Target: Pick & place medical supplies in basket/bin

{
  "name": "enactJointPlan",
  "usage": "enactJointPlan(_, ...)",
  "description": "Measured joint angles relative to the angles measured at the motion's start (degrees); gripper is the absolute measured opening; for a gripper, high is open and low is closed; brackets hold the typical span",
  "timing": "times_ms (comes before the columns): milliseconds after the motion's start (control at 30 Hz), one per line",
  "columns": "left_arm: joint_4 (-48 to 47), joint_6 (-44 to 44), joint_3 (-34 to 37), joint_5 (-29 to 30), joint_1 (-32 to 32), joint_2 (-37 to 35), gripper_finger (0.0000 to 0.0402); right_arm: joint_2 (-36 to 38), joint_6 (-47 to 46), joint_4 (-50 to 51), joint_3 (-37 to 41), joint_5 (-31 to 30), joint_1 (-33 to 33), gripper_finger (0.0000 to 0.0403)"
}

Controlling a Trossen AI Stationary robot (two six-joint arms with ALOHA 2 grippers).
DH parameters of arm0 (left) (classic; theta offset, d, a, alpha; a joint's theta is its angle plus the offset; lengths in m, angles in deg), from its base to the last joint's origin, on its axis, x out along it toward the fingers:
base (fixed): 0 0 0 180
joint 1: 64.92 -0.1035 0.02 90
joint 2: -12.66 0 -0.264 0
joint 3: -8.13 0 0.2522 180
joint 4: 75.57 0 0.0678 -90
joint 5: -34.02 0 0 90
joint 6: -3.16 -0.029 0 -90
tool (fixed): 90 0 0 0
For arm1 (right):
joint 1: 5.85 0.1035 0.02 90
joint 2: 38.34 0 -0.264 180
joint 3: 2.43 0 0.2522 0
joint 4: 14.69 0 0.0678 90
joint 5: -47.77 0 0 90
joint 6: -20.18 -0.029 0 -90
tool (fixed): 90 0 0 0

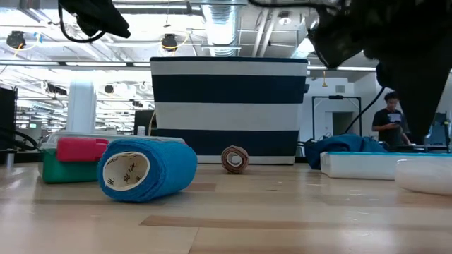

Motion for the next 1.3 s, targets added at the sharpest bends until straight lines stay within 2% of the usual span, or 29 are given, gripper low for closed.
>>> enactJointPlan(167, 0.0, -0.1, 0.0, 0.0, 0.0, 0.0, 0.0114, 0.0, -3.1, -0.6, 2.5, -0.2, 1.5, 0.0225)
enactJointPlan(300, 0.0, -0.2, 0.0, 0.0, 0.0, 0.0, 0.0114, 0.0, -5.5, -0.9, 3.4, -2.8, 2.6, 0.0224)
enactJointPlan(900, -0.1, -0.3, 0.0, 0.0, 0.0, 0.0, 0.0114, 0.0, -9.5, -12.7, 10.9, -2.9, 2.7, 0.0219)
enactJointPlan(1033, -0.1, -0.3, 0.0, 0.0, 0.0, 0.0, 0.0114, 0.0, -9.5, -12.8, 11.2, -4.8, 2.7, 0.0194)
enactJointPlan(1300, -0.1, -0.3, 0.0, 0.2, 0.0, 0.0, 0.0114, 0.1, -8.1, -13.6, 11.2, -4.6, 2.7, 0.0095)
